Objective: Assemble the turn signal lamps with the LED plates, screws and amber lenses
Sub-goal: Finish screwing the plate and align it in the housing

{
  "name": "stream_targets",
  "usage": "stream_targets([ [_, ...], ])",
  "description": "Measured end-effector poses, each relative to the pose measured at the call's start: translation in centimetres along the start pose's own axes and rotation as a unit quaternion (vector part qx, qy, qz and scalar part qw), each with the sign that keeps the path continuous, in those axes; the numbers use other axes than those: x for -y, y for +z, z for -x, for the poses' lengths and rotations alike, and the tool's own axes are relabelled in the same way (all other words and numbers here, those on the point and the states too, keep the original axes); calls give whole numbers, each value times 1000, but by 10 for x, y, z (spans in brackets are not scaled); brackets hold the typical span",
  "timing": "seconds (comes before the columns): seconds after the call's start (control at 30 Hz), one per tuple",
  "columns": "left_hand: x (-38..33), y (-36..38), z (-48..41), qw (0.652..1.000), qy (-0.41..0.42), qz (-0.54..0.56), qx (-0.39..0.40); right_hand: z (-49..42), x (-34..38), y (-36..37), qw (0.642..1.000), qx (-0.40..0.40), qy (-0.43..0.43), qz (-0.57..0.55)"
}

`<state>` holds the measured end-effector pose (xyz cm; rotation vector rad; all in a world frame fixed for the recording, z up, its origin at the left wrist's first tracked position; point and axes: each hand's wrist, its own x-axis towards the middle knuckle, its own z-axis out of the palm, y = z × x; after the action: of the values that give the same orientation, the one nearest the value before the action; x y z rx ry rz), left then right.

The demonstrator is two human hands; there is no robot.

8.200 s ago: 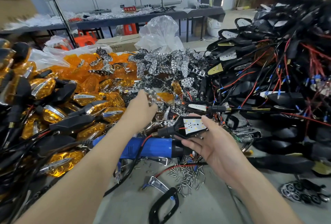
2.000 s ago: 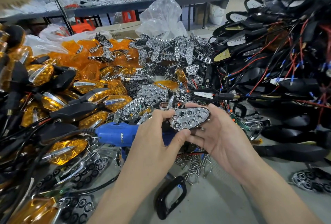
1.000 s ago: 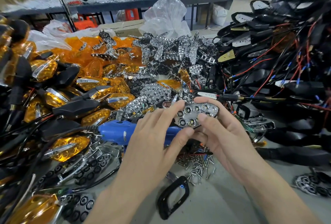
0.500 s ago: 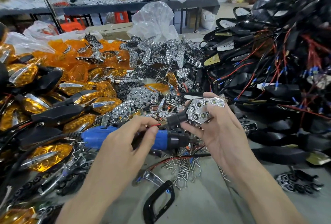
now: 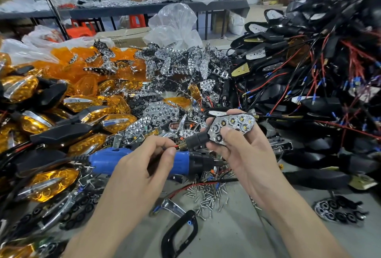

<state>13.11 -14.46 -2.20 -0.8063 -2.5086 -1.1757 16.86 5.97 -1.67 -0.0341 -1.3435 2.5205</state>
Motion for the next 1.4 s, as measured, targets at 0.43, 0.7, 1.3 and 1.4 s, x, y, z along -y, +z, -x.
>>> stream_targets([
  [0.43,-13,-3,-5,1000,-12,24,-7,0,-1,0,1000,-11,7,13],
  [0.7,-34,14,-28,997,-4,48,54,7,-6,7,998,35,51,6],
  [1.3,-18,-9,-18,988,-57,46,134,-2,4,10,996,-18,64,-62],
  [1.4,-19,-5,-19,987,-59,37,147,0,6,7,996,-8,63,-60],
])
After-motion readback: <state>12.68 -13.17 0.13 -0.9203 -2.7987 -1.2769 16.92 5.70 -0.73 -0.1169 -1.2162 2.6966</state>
